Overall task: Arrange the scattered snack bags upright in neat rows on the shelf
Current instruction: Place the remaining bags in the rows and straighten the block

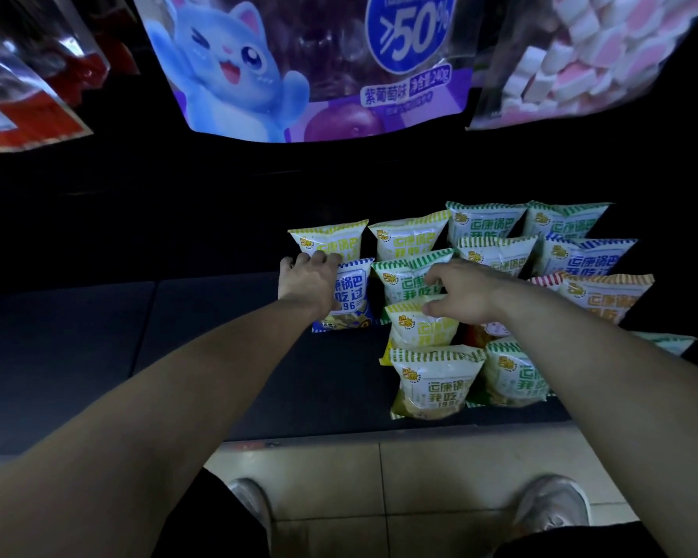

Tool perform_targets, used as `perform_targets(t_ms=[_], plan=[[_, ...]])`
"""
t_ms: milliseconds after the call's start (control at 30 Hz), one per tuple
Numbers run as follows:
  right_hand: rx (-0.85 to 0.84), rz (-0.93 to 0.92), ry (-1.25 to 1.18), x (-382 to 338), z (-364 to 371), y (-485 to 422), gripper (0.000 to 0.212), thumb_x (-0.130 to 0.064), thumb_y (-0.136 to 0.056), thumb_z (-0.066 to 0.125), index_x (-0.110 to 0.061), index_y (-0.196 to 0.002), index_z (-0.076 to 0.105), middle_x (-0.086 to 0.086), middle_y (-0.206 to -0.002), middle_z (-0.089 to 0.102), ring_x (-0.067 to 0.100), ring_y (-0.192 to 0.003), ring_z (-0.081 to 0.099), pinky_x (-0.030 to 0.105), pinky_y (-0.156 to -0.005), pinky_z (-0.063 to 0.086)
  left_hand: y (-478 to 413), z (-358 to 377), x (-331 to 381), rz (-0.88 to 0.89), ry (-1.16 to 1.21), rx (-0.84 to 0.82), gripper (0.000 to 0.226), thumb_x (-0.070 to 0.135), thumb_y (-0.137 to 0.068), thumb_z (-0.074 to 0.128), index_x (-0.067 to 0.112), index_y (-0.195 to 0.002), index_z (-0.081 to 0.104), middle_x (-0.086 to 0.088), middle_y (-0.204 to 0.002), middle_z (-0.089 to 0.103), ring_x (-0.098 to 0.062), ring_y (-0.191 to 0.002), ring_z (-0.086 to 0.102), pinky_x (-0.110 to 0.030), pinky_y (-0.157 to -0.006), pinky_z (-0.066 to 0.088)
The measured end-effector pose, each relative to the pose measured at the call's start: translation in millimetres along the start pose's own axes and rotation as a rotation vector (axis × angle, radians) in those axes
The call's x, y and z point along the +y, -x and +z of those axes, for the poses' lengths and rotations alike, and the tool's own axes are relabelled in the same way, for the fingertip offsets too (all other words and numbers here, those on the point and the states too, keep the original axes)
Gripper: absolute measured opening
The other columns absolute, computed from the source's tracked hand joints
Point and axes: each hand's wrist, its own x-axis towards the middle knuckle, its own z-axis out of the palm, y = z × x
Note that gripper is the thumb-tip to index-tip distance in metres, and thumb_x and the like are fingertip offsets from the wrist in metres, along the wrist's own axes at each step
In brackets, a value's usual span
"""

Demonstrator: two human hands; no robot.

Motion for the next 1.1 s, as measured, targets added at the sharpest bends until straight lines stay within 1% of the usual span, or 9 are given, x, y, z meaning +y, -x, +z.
perform_targets(t_ms=[133,333,467,567,633,700,833,967,1100], plan=[[0.005,0.000,0.000,0,-1,1,0.064,-0.048,-0.095,0.060,-0.025,-0.150,0.036,0.005,-0.159,0.028,0.027,-0.138,0.040,0.039,-0.105,0.040,5,-4,0,0.026,-0.004,0.002,0.086,0.051,-0.077,0.076,0.023,-0.145,0.032,-0.005,-0.140,0.046,-0.029,-0.131,0.041,-0.047,-0.110,0.030],[0.034,0.031,0.025,8,-7,14,0.063,-0.048,-0.096,0.058,-0.025,-0.150,0.035,0.006,-0.156,0.030,0.029,-0.134,0.043,0.038,-0.099,0.042,19,-20,-3,0.052,0.045,0.045,0.087,0.056,-0.078,0.071,0.022,-0.147,0.031,-0.005,-0.145,0.043,-0.027,-0.135,0.038,-0.046,-0.111,0.028],[0.076,0.074,0.015,28,-9,33,0.063,-0.048,-0.095,0.059,-0.023,-0.149,0.037,0.005,-0.153,0.035,0.028,-0.130,0.046,0.036,-0.097,0.043,32,-39,7,0.108,0.027,0.101,0.083,0.060,-0.082,0.063,0.023,-0.148,0.032,-0.004,-0.148,0.039,-0.026,-0.137,0.034,-0.045,-0.112,0.027],[0.105,0.122,0.045,52,-5,51,0.064,-0.047,-0.096,0.059,-0.023,-0.150,0.036,0.006,-0.154,0.036,0.028,-0.130,0.048,0.037,-0.097,0.045,43,-52,25,0.174,0.081,0.138,0.079,0.065,-0.084,0.056,0.026,-0.149,0.033,-0.002,-0.150,0.038,-0.025,-0.138,0.033,-0.044,-0.113,0.026],[0.107,0.171,0.048,74,2,62,0.067,-0.046,-0.095,0.060,-0.023,-0.152,0.033,0.005,-0.157,0.033,0.027,-0.132,0.047,0.038,-0.099,0.045,52,-56,44,0.239,0.121,0.109,0.081,0.069,-0.084,0.052,0.028,-0.150,0.031,0.000,-0.153,0.034,-0.024,-0.140,0.030,-0.044,-0.113,0.024],[0.050,0.228,0.044,95,8,73,0.073,-0.049,-0.094,0.061,-0.024,-0.154,0.027,0.006,-0.158,0.029,0.027,-0.132,0.046,0.038,-0.099,0.046,60,-57,65,0.323,0.126,0.038,0.085,0.073,-0.083,0.049,0.030,-0.152,0.027,0.001,-0.156,0.030,-0.024,-0.143,0.026,-0.044,-0.115,0.022],[-0.079,0.276,0.065,124,19,95,0.086,-0.050,-0.092,0.061,-0.028,-0.158,0.009,0.009,-0.161,0.018,0.030,-0.142,0.033,0.039,-0.106,0.040,71,-49,99,0.448,0.097,-0.072,0.095,0.077,-0.077,0.054,0.031,-0.154,0.021,0.003,-0.160,0.023,-0.023,-0.146,0.020,-0.046,-0.118,0.018],[-0.020,0.216,0.118,129,29,104,0.076,-0.047,-0.091,0.061,-0.033,-0.155,0.021,0.006,-0.154,0.026,0.028,-0.133,0.042,0.040,-0.101,0.045,72,-39,118,0.492,0.002,-0.080,0.099,0.073,-0.077,0.058,0.027,-0.155,0.017,0.001,-0.161,0.020,-0.024,-0.146,0.019,-0.045,-0.119,0.015],[-0.021,0.148,0.168,122,31,107,0.067,-0.043,-0.092,0.059,-0.036,-0.152,0.029,0.006,-0.150,0.031,0.029,-0.130,0.042,0.042,-0.103,0.043,68,-32,123,0.461,-0.054,-0.081,0.096,0.067,-0.080,0.061,0.024,-0.154,0.020,-0.002,-0.160,0.022,-0.026,-0.145,0.022,-0.046,-0.118,0.019]])
